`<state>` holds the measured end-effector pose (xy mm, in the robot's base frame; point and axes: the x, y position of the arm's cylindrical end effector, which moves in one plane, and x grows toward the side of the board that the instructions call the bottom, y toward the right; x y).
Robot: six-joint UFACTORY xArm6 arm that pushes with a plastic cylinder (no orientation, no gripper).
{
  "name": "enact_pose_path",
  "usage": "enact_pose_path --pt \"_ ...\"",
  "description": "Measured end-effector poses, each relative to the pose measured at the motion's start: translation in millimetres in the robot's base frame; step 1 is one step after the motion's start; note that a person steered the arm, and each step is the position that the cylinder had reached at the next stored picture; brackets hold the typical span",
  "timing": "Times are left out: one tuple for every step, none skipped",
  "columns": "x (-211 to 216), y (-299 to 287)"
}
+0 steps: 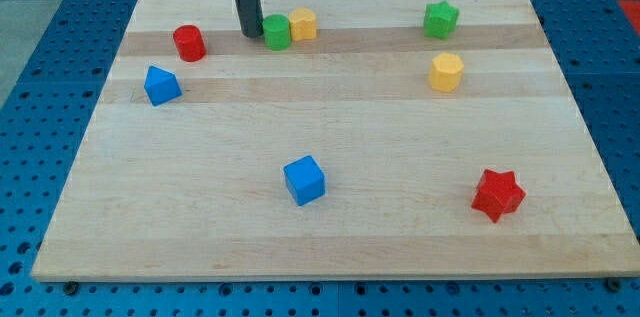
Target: Arrange the green circle and red circle horizontally
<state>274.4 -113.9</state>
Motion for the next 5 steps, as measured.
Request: enact_pose_path --pt "-18.5 -27.6" --pt "25.3 -35.6" --pt "44.7 -65.7" --pt "42.7 -81.4" --pt "44.8 -82.8"
